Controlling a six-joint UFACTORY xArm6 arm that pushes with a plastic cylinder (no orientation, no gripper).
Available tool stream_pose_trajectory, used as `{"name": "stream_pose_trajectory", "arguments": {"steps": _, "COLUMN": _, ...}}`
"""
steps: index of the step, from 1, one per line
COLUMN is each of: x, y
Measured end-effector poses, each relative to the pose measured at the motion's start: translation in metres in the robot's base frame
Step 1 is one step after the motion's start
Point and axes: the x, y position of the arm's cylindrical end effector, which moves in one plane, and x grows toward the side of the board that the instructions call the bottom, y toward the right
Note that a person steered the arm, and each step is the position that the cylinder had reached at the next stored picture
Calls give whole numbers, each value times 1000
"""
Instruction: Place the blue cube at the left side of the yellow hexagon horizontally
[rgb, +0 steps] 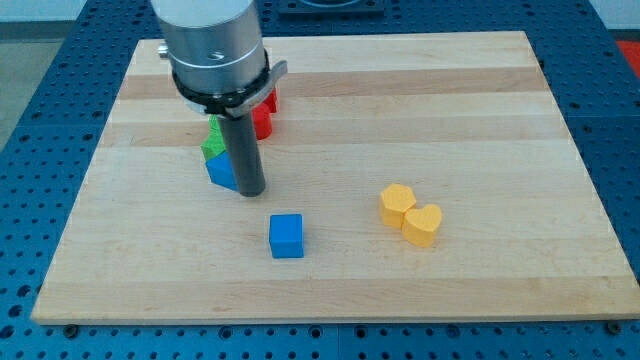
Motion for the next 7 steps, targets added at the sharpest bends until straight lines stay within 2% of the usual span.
{"name": "stream_pose_trajectory", "arguments": {"steps": 1, "x": 1, "y": -11}}
{"name": "stream_pose_trajectory", "arguments": {"steps": 2, "x": 9, "y": 9}}
{"name": "stream_pose_trajectory", "arguments": {"steps": 4, "x": 32, "y": 119}}
{"name": "stream_pose_trajectory", "arguments": {"steps": 5, "x": 80, "y": 125}}
{"name": "stream_pose_trajectory", "arguments": {"steps": 6, "x": 106, "y": 112}}
{"name": "stream_pose_trajectory", "arguments": {"steps": 7, "x": 101, "y": 79}}
